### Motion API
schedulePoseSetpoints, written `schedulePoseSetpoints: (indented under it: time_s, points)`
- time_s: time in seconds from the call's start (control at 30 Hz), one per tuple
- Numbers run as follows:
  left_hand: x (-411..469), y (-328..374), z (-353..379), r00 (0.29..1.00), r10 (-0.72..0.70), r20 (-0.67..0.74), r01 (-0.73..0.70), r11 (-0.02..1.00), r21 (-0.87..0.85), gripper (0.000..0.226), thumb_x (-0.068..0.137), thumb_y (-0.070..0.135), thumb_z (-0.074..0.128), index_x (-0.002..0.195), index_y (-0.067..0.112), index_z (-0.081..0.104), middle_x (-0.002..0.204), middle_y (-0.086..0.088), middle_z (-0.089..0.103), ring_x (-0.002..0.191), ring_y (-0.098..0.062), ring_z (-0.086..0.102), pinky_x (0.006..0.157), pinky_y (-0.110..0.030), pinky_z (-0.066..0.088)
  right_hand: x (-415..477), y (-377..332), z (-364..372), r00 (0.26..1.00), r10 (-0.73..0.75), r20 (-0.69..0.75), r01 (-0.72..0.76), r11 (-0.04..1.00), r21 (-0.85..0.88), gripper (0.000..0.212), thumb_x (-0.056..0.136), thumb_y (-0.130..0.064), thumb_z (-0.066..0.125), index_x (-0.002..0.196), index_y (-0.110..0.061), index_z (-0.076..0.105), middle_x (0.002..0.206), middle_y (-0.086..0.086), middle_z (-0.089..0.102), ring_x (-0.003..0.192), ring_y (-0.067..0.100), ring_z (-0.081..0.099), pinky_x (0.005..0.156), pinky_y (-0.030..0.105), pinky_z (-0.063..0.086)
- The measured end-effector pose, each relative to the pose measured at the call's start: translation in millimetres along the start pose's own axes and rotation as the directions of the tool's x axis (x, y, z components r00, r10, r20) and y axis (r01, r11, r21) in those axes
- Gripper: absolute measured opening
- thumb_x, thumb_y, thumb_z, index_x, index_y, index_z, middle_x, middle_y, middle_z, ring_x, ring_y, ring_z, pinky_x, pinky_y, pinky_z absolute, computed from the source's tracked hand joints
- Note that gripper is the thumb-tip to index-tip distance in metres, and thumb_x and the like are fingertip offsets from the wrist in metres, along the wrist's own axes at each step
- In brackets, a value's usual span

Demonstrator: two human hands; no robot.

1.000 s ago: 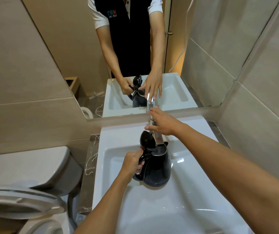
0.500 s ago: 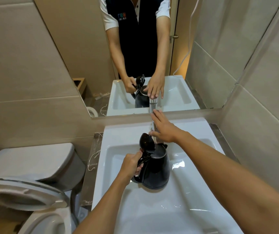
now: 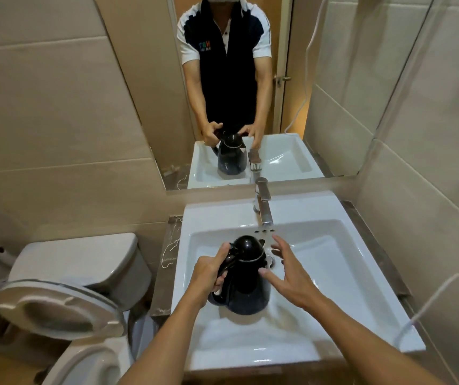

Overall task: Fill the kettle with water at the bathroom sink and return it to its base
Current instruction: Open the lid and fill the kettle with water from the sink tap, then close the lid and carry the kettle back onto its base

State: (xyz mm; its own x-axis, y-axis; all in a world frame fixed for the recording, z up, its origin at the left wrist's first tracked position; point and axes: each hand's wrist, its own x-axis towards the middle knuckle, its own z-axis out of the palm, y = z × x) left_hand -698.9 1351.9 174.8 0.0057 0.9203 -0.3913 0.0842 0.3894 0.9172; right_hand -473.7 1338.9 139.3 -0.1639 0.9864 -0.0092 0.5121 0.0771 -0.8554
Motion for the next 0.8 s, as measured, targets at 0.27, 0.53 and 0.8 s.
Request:
schedulePoseSetpoints:
  time_s: [0.27,0.53,0.8]
  points:
    - [-65,-1,-25,0.999,0.047,-0.014,-0.047,0.998,-0.032,0.065,0.091,0.065,0.055,0.045,0.019,0.048,0.044,-0.001,0.042,0.034,-0.01,0.029,0.04,-0.021,0.023,-31,-51,38,0.993,-0.027,0.113,0.031,0.999,-0.034,0.122,0.068,-0.065,0.084,0.158,-0.046,0.003,0.167,-0.005,0.027,0.153,0.019,0.029,0.123,0.044,0.032]
    - [-122,35,-94,0.958,0.221,-0.182,-0.224,0.975,0.002,0.056,0.097,0.035,0.063,0.048,0.01,0.049,0.036,0.0,0.037,0.028,-0.01,0.029,0.038,-0.02,0.021,-20,-142,74,0.961,-0.247,0.126,0.247,0.969,0.022,0.13,0.058,-0.061,0.09,0.157,-0.037,0.008,0.158,-0.002,0.034,0.145,0.02,0.04,0.121,0.042,0.038]
    - [-213,92,-211,0.788,0.344,-0.51,-0.422,0.906,-0.042,0.051,0.097,0.033,0.062,0.052,0.012,0.05,0.045,-0.003,0.037,0.031,-0.009,0.029,0.036,-0.018,0.019,14,-293,149,0.759,-0.627,0.173,0.603,0.778,0.176,0.124,0.058,-0.058,0.093,0.155,-0.026,0.023,0.15,-0.002,0.044,0.14,0.018,0.046,0.119,0.045,0.041]
